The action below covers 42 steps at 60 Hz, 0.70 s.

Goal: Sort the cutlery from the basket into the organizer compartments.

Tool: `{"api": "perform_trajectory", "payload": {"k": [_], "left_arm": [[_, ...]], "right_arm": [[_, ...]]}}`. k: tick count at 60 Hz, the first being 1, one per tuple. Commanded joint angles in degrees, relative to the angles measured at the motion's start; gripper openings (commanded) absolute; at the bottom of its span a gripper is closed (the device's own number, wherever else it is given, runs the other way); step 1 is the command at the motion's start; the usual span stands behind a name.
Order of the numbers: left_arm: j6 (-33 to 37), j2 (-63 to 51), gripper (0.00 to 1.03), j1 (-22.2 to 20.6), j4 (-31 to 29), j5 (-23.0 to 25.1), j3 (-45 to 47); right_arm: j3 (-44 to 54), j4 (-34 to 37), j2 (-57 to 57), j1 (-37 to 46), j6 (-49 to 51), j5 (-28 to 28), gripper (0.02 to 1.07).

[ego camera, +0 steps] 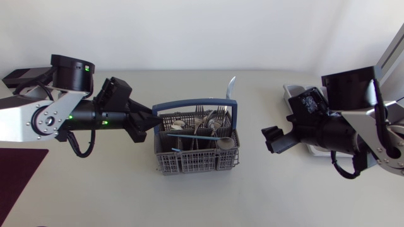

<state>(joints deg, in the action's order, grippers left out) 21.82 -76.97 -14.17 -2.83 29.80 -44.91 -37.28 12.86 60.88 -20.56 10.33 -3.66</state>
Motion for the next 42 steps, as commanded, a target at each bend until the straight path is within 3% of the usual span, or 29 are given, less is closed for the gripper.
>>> {"api": "perform_trajectory", "payload": {"k": [1,6,16,20,24,31,39,42], "left_arm": [[-1.5,3.8,0.79,1.6,-0.3,0.9,1.4],[-1.5,7.3,0.88,2.7,-1.4,1.0,2.0],[-0.8,12.6,0.89,6.4,-6.5,1.5,2.4],[1.6,12.9,0.88,8.1,-9.4,2.1,2.8],[4.3,12.6,0.78,9.4,-10.4,2.0,4.6],[7.9,11.0,0.55,11.5,-10.1,2.0,8.0],[8.6,8.0,0.25,11.7,-9.6,2.1,8.9],[8.8,6.7,0.15,10.2,-9.4,2.1,9.7]], "right_arm": [[1.1,0.2,1.0,-1.2,-0.3,-0.6,1.02],[1.2,0.1,1.0,-1.7,-0.5,-0.8,1.02],[1.9,0.1,2.3,-2.7,-0.2,-0.8,1.02],[2.3,0.1,2.7,-3.1,0.0,-0.6,1.01],[2.7,0.1,3.3,-3.1,0.8,-0.1,0.95],[2.9,-0.7,5.4,-3.1,1.5,3.0,0.75],[2.7,-3.0,7.0,-3.1,1.6,5.6,0.31],[2.7,-3.9,7.9,-3.0,1.4,7.6,0.20]]}}
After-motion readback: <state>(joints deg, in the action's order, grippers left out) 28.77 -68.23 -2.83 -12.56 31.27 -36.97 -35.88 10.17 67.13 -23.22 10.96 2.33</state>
